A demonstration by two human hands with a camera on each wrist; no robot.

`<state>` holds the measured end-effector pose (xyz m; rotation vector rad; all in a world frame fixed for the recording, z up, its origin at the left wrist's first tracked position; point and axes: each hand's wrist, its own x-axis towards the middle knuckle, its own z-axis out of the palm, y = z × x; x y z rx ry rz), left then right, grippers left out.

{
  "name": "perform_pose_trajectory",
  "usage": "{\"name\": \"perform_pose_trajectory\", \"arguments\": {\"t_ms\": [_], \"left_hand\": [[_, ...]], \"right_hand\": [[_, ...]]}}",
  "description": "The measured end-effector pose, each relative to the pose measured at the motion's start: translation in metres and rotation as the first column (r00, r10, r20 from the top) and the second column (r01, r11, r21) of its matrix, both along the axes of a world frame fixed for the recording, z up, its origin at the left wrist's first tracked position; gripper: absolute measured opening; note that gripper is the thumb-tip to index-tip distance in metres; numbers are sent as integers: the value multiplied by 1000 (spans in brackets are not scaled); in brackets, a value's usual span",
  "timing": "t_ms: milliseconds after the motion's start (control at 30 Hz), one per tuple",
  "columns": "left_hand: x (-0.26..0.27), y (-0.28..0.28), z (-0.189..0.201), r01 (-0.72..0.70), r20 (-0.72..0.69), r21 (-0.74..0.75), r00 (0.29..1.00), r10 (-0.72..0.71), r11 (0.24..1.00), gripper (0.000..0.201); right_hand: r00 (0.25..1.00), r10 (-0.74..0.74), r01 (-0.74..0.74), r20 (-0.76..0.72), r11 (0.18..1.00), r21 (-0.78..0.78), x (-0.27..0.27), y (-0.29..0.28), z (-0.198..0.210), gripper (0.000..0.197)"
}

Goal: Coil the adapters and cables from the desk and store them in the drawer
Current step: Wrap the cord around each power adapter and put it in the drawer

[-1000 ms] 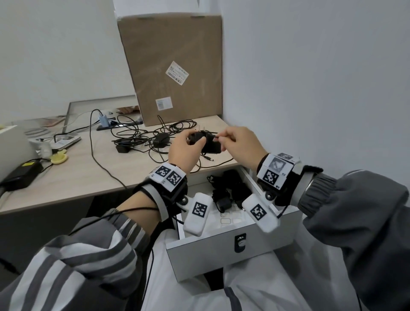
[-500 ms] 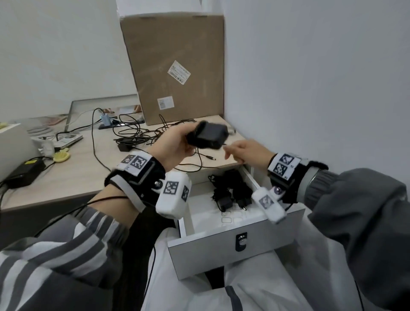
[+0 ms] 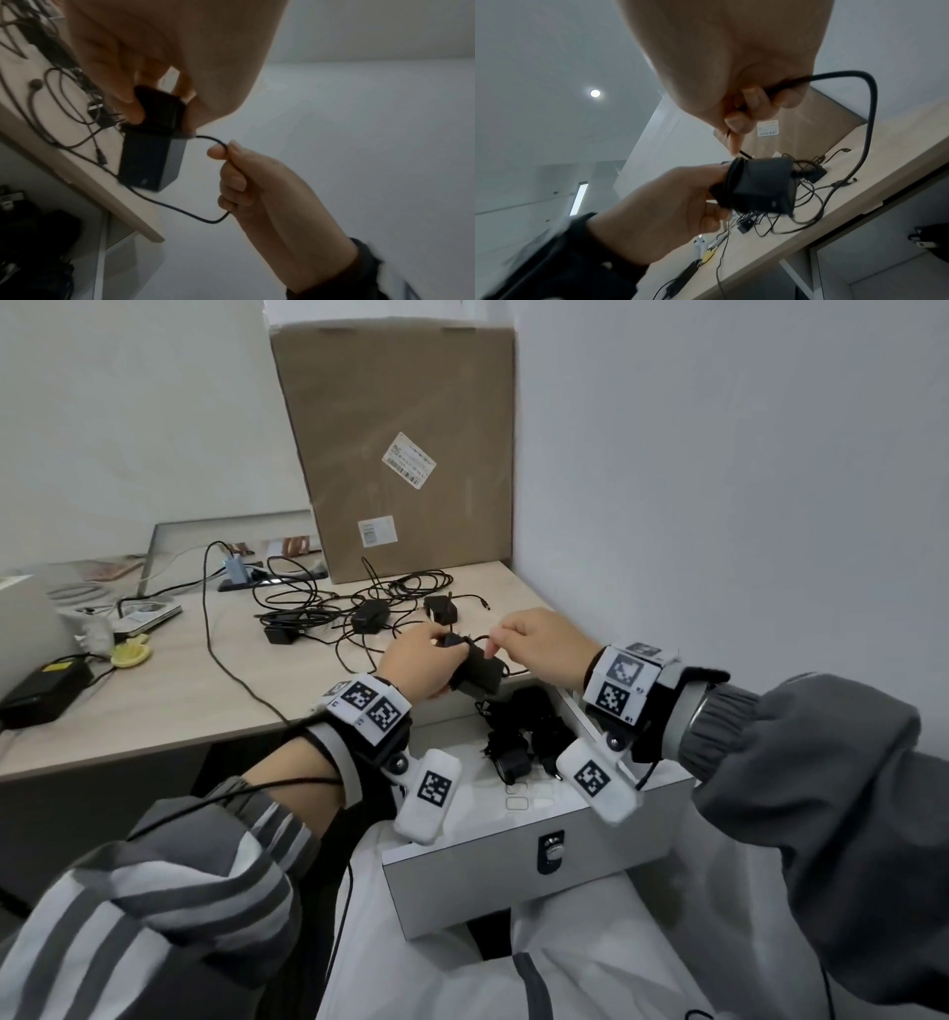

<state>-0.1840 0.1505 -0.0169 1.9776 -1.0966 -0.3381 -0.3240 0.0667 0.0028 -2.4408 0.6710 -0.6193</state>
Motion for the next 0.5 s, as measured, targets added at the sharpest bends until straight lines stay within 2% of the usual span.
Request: {"name": "perform_pose_trajectory", "arguments": {"t_ms": [133,233,300,400,467,500], "left_hand": [[4,-3,-10,-134,-197,-208,976,93,969,9],[3,-9,-11,-212,-437,-358,898,38,909,21],[2,-11,-8,-258,-607,-460,790,-89,850,22],[1,-2,7,-290,-787,-517,530,-315,805,16],[1,6,18,-199,-808,-540,395,-437,817,23],[1,10,21,-125,-798,-545,381,-467,829,24]], "right_hand": [[996,87,-87,-15,996,-24,5,12,-12,27],[992,128,-128,21,992,8,5,16,-16,26],[988,151,-153,31,987,52,4,15,-20,26],[986,165,-161,-11,975,150,1,8,-26,33],[987,156,-143,-41,967,212,-3,1,-28,42],[991,124,-110,-52,968,225,-6,-4,-27,44]]}}
